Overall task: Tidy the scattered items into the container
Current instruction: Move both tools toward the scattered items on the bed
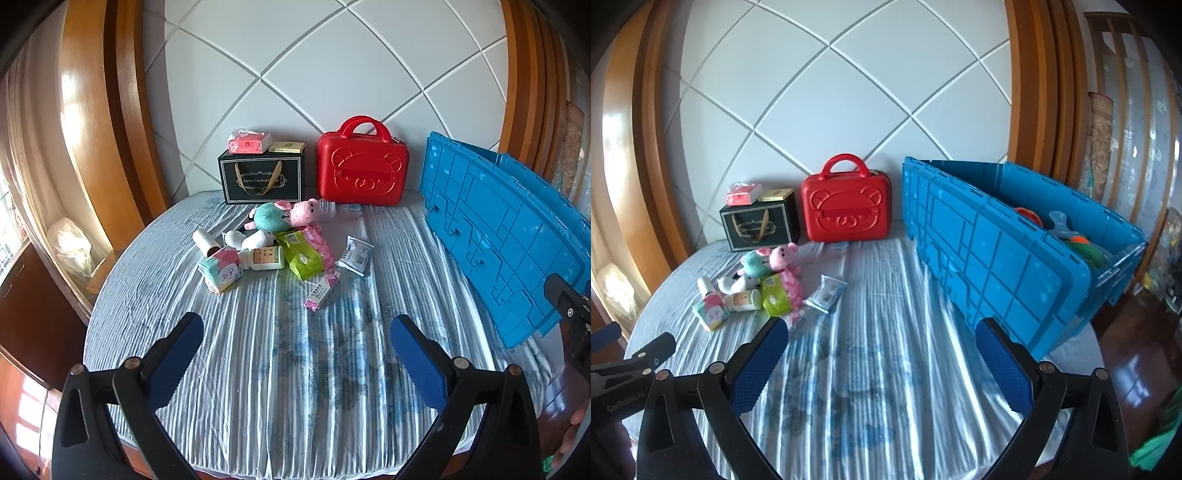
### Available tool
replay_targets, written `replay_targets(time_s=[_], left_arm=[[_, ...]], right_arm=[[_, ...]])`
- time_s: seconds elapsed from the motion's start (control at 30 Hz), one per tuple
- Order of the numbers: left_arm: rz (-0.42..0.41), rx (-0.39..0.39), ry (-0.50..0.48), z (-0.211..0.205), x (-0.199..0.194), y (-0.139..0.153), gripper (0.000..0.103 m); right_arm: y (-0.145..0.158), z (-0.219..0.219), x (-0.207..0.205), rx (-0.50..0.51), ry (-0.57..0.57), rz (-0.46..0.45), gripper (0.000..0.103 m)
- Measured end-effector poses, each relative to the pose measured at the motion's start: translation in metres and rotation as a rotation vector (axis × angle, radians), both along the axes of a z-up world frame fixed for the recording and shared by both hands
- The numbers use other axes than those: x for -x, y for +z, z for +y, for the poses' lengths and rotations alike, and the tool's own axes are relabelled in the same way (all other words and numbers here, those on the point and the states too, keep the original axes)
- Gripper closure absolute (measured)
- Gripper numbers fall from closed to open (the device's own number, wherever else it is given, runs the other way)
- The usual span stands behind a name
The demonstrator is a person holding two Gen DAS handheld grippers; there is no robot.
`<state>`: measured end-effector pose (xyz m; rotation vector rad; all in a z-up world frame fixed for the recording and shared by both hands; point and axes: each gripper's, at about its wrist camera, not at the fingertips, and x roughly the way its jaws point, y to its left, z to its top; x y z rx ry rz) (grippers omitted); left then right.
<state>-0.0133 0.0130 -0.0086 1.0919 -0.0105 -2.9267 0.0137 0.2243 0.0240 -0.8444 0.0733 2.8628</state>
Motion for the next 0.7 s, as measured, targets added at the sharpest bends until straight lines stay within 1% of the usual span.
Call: replay_targets(time_s=[0.2,0.4,0.5,0.57,0.7], left_arm=[[-0.010,0.004,0.015,0.005,0.009,-0.004,0.000],[-0.038,-0.013,0.027,0.012,0.023,-0.014,0.000],[-0.071,-0.008,0.056,0.010,0.034,-0.026,0.000],[-0.108,-0.012,0.067,0.004,0.041,-0.040,0.000],[-0.185,0.012,0.101,-0.012,0.062,-0.071,0.000]], right_arm=[[-0.005,0.008,0.012,0.008,0.018,-0.007,0.000],[-0.013,0.020,0.027,0.019,0.031,-0.023,0.000],[-0.021,0.026,0.035,0.026,0.048,-0.035,0.000],[-0.030,0.027,0.046,0.025,0.061,-0.044,0.000],[-0.051,0.022,0.073,0.073,0.091,-0.102,0.000]])
